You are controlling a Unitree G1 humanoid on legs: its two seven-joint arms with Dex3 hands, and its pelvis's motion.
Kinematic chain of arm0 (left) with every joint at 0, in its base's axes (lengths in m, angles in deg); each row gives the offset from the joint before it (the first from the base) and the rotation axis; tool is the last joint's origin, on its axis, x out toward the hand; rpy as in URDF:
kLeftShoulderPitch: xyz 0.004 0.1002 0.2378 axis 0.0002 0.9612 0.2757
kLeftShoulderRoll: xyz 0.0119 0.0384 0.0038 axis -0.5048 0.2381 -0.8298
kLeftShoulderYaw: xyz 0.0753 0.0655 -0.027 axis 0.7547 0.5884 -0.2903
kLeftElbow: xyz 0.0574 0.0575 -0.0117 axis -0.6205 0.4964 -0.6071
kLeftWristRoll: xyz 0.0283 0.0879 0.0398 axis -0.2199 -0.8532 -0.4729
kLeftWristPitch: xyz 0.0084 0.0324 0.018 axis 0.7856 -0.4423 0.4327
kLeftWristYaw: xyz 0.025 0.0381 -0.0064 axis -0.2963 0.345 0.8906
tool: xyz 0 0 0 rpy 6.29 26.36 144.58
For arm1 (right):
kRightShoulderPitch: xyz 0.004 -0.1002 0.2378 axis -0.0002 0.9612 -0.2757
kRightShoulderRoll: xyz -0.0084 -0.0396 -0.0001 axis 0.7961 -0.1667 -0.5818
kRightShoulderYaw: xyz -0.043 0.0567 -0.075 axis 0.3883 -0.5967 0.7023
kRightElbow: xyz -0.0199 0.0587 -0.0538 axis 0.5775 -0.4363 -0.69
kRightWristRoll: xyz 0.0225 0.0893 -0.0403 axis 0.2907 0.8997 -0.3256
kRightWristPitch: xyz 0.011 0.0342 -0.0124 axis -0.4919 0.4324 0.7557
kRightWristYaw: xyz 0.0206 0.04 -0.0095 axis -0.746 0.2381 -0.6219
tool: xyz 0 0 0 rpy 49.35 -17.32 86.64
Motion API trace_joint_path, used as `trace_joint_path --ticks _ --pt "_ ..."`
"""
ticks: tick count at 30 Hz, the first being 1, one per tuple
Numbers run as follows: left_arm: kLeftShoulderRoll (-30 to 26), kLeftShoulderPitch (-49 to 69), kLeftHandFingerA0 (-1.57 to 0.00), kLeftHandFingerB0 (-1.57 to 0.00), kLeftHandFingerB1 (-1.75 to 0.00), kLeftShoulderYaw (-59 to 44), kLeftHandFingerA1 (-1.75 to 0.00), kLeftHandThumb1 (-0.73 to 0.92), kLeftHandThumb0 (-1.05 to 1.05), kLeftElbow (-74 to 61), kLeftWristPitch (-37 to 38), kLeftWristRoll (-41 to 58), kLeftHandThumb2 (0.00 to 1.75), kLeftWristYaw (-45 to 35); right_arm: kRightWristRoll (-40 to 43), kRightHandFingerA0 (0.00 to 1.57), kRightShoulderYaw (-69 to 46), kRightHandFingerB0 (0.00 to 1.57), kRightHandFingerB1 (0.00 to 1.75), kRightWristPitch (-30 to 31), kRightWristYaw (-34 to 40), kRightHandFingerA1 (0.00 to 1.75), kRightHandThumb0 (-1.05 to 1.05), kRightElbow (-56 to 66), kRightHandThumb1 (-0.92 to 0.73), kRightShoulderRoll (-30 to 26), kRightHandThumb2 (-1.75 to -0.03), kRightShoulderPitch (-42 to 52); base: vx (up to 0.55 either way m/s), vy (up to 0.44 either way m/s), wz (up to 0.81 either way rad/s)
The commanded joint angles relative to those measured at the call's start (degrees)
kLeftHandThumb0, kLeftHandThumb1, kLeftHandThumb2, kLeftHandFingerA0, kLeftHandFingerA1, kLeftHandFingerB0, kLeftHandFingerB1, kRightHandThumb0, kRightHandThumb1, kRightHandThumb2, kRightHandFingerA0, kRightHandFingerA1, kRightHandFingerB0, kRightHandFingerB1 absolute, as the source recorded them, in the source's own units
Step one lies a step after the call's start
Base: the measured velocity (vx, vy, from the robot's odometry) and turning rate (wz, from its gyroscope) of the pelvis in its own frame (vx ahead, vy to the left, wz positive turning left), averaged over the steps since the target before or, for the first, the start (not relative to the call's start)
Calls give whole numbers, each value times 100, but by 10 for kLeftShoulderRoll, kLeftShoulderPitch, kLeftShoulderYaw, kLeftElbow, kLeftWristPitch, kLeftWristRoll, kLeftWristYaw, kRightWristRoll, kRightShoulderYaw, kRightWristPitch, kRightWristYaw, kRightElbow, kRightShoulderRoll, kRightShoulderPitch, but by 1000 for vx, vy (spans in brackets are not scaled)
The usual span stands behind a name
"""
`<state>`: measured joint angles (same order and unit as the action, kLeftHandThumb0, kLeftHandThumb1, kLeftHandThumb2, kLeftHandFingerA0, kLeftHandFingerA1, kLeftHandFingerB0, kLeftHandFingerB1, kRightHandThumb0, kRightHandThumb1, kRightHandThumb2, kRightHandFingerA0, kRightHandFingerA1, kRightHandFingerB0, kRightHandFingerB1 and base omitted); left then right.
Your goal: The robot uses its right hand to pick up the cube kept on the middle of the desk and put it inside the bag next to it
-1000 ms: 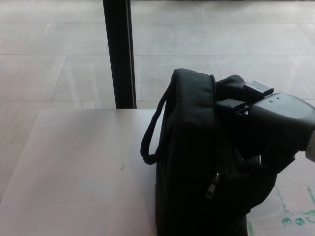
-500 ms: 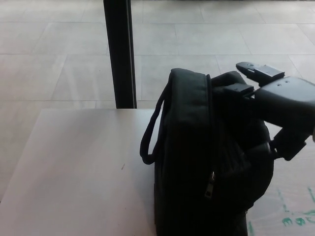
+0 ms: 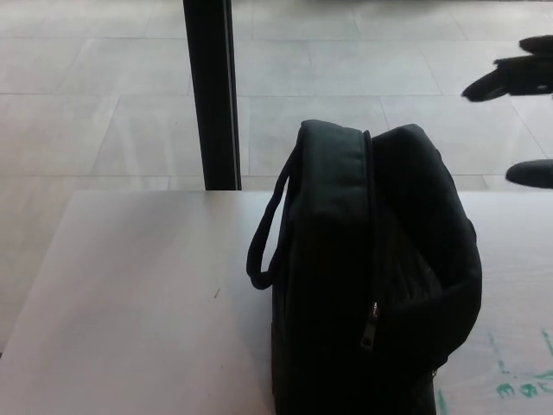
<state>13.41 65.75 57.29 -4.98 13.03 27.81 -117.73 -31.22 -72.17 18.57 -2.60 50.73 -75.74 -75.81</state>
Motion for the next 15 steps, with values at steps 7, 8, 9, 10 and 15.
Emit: trace_joint_path --ticks 7,8,9,10,15 --pt "-5 12 -28 -27 -39 -2 -46 67 -57 -2 5 -2 60 -7 85 27 -243 32 33 59 44 38 -51 -2 -64 2 -60 209 0 0 0" --pt "-3 11 -28 -28 -39 -6 -46 66 -54 2 -2 2 59 -5 76 28 -288 31 32 59 66 37 -52 -29 -65 11 -60 264 0 0 0" --pt "-2 10 -28 -28 -39 -7 -46 66 -54 3 -3 2 59 -5 75 28 -291 31 32 59 68 37 -52 -32 -65 11 -60 269 0 0 0" --pt "-2 9 -29 -29 -40 -7 -47 66 -54 4 -3 3 59 -4 81 29 -299 32 32 51 75 41 -51 -44 -64 13 -59 276 0 0 0" --pt "2 10 -27 -26 -39 -6 -47 68 -54 3 1 3 60 -5 78 28 -362 26 29 16 136 45 -62 -117 -67 41 -60 372 0 0 0"
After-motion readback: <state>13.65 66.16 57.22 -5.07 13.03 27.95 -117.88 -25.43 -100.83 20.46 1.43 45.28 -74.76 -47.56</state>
